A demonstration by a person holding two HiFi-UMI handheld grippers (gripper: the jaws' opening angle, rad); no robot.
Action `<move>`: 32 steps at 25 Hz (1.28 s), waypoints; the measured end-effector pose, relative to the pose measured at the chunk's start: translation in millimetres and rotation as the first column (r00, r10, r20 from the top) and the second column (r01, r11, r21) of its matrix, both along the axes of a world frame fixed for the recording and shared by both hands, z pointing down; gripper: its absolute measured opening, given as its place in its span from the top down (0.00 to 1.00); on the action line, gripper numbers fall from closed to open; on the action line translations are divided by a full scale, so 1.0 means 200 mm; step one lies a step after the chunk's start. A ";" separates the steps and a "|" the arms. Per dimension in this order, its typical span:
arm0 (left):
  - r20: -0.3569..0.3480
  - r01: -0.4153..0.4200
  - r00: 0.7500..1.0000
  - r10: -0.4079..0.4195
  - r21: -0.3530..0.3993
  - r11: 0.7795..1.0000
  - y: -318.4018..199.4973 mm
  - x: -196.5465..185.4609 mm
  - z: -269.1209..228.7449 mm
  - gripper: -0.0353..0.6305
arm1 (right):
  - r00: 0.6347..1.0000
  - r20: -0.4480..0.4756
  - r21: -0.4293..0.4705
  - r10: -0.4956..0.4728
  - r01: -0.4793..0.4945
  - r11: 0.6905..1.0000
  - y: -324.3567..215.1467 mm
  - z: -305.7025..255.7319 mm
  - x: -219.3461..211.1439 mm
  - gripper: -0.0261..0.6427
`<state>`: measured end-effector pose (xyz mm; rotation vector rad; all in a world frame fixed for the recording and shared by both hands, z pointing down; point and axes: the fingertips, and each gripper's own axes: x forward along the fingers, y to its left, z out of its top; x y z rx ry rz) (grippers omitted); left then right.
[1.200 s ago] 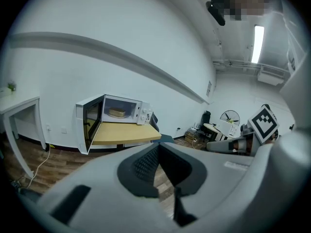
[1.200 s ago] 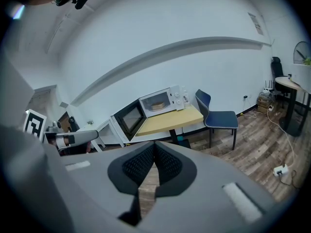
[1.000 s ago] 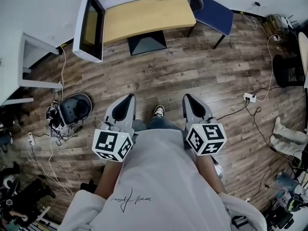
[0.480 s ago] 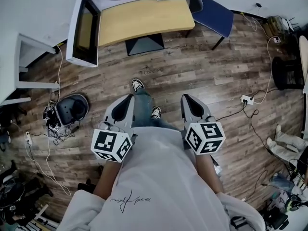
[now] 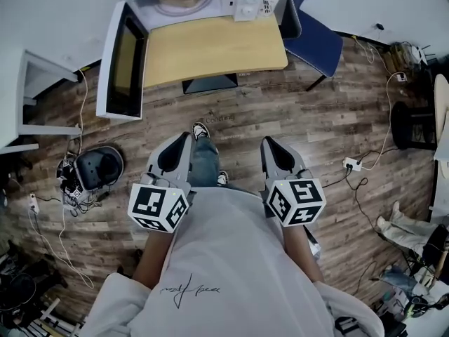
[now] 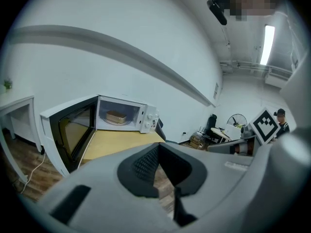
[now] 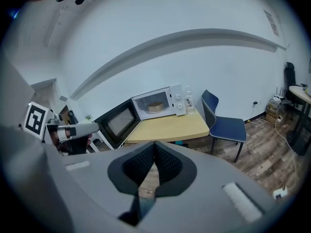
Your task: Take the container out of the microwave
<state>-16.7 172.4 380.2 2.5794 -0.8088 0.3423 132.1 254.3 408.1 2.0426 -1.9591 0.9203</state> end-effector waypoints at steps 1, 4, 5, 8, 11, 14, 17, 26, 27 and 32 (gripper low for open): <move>-0.002 -0.001 1.000 0.001 0.005 1.000 -0.04 0.02 -0.01 0.96 | 1.000 -0.003 0.005 0.002 -0.002 1.000 -0.05 -0.01 0.02 0.94; -0.031 0.007 1.000 -0.006 0.015 1.000 -0.17 0.06 -0.07 0.96 | 1.000 -0.008 0.036 -0.006 0.007 0.999 -0.19 -0.06 0.06 0.94; -0.035 0.020 0.999 -0.020 0.009 1.000 -0.23 0.06 -0.08 0.96 | 1.000 -0.005 0.048 -0.012 0.013 0.999 -0.24 -0.07 0.07 0.94; -0.064 0.068 0.995 -0.071 -0.045 0.997 -0.39 0.05 -0.13 0.96 | 1.000 0.000 0.067 -0.013 0.012 0.998 -0.39 -0.09 0.08 0.94; -0.085 0.076 0.993 -0.080 -0.045 0.996 -0.53 0.07 -0.18 0.96 | 0.999 -0.024 0.049 -0.027 0.028 0.998 -0.53 -0.08 0.08 0.94; -0.066 0.073 0.995 -0.075 -0.024 0.997 -0.65 0.09 -0.18 0.96 | 0.998 -0.045 0.050 -0.045 0.047 0.998 -0.66 -0.10 0.08 0.94; -0.042 0.068 0.997 -0.069 -0.013 0.998 -0.78 0.10 -0.17 0.96 | 0.997 -0.064 0.060 -0.051 0.055 0.997 -0.80 -0.12 0.09 0.94; -0.035 0.045 0.998 -0.044 0.017 0.999 -1.07 0.12 -0.20 0.96 | 0.990 -0.110 0.099 -0.086 0.097 0.990 -1.16 -0.18 0.07 0.94; -0.036 0.043 0.998 -0.043 0.014 0.999 -1.09 0.11 -0.20 0.96 | 0.989 -0.113 0.106 -0.097 0.109 0.988 -1.19 -0.20 0.05 0.94; -0.021 0.062 0.998 -0.062 0.006 0.998 -1.16 0.08 -0.19 0.96 | 0.984 -0.106 0.158 -0.144 0.160 0.974 -1.29 -0.24 -0.03 0.94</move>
